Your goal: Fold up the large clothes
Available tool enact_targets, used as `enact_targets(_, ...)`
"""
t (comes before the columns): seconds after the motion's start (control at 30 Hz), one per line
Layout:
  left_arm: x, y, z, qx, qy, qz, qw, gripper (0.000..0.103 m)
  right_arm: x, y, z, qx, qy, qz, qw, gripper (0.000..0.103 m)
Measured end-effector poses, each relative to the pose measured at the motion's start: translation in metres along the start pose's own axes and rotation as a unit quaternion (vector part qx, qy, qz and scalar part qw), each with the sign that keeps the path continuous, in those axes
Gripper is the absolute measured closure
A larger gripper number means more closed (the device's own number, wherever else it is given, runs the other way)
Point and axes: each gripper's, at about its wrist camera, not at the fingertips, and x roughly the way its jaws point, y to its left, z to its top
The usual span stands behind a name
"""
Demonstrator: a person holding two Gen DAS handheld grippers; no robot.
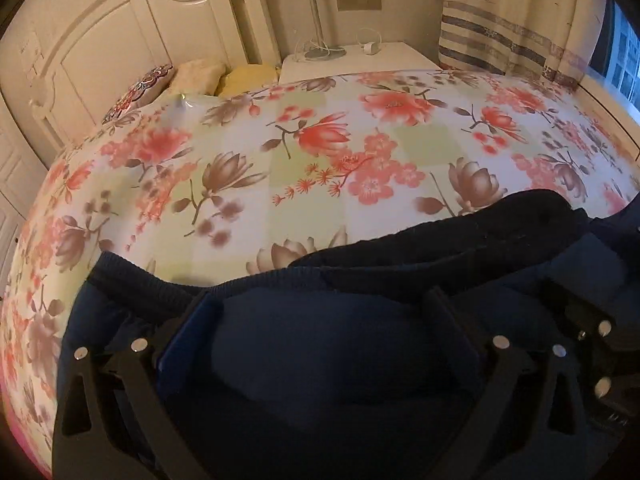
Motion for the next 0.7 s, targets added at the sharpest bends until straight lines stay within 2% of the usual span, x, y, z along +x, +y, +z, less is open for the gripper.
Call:
enact_targets(0.1,-0.001,0.007,-0.002,-0.015,-0.004,-0.017,0.9997,0.002,0.001,0.004,-0.002,-0.006,-0.007,-0.008,1.0,0.033)
enact_targets(0.37,-0.004,0.009,-0.004,-0.023,-0.014,-0.023,0.9994,0.002,0.001,0.006,0.001,-0.009,-0.012,-0.023,1.0,0.029)
enact_targets(0.5,-0.003,0.012,-0.004,-0.029,-0.016,-0.028,0.9991,0.002,-0.025,-0.004,0.002,0.002,-0.013,-0.02,1.0,0.026)
enact_targets(0.6,-0.002,0.012,-0.003,-0.032,-0.015,-0.031,0.9989,0.002,-0.038,-0.015,-0.01,-0.014,-0.028,-0.045,0.999,0.016)
enact_targets(0.63,-0.001,0.012,-0.003,-0.034,-0.014,-0.034,0.9987,0.002,-0.032,-0.02,-0.015,-0.014,-0.016,-0.042,0.999,0.012)
enact_targets(0.7,-0.001,0.013,-0.004,-0.037,-0.015,-0.037,0.9985,0.002,-0.018,-0.039,-0.021,0.023,0.009,0.011,1.0,0.012)
